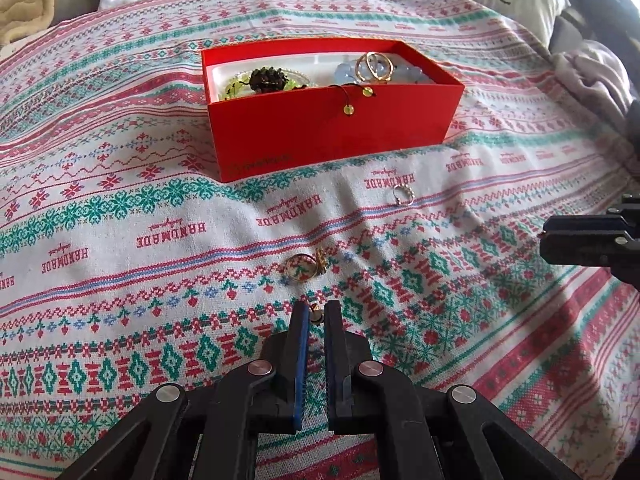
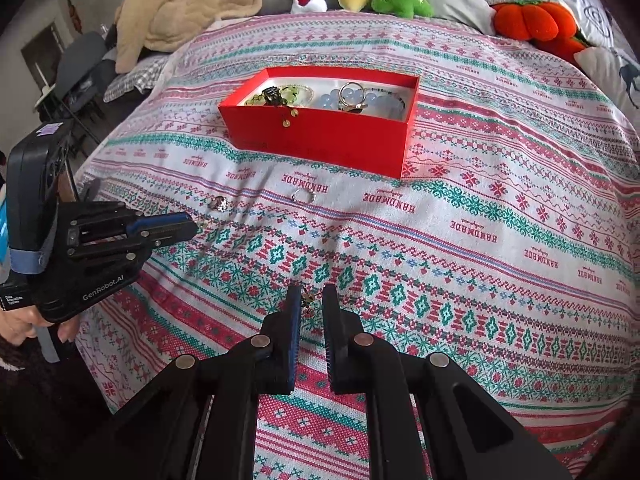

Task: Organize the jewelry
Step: 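Carry both items into the red box and open both grippers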

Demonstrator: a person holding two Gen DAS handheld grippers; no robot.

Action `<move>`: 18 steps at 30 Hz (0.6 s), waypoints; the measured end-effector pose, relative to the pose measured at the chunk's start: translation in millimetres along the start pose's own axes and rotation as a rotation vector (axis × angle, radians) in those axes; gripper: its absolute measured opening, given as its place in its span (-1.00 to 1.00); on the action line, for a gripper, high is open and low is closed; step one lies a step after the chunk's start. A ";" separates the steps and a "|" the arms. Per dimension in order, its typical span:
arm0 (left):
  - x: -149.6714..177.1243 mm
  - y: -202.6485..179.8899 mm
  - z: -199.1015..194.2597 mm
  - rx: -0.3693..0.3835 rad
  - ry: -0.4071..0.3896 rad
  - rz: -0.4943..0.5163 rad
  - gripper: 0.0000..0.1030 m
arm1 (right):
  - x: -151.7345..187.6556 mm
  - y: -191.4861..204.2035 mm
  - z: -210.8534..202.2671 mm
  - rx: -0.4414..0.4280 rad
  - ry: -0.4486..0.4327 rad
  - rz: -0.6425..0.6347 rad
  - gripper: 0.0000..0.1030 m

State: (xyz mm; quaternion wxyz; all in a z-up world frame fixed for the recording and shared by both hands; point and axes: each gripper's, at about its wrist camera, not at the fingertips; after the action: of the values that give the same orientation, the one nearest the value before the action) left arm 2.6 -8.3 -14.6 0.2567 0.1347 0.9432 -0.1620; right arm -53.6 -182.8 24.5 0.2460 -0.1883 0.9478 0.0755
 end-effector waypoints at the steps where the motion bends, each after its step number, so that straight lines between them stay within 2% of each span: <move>1: -2.1 0.4 -1.8 0.000 -0.002 -0.009 -0.97 | -1.6 -0.9 -1.2 0.001 -0.004 0.002 -0.78; 7: -21.1 3.1 -10.1 -0.004 -0.011 -0.057 -0.97 | -18.0 -7.5 -7.4 0.006 -0.033 0.013 -0.78; 18: -57.5 -15.7 -16.5 0.007 -0.065 -0.069 -0.97 | -52.4 -25.3 -8.6 0.031 -0.070 0.083 -0.78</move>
State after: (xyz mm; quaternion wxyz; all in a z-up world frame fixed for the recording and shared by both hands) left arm 37.9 -26.3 32.9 0.2808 0.0977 0.9380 -0.1783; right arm -5.1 -191.2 56.6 0.2786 -0.1422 0.9466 0.0776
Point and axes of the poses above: each gripper's, at about its wrist camera, not at the fingertips, and z roughly the way its jaws point, y to its left, x to its underside, and after that the axes turned 11 degrees about -z, right-handed
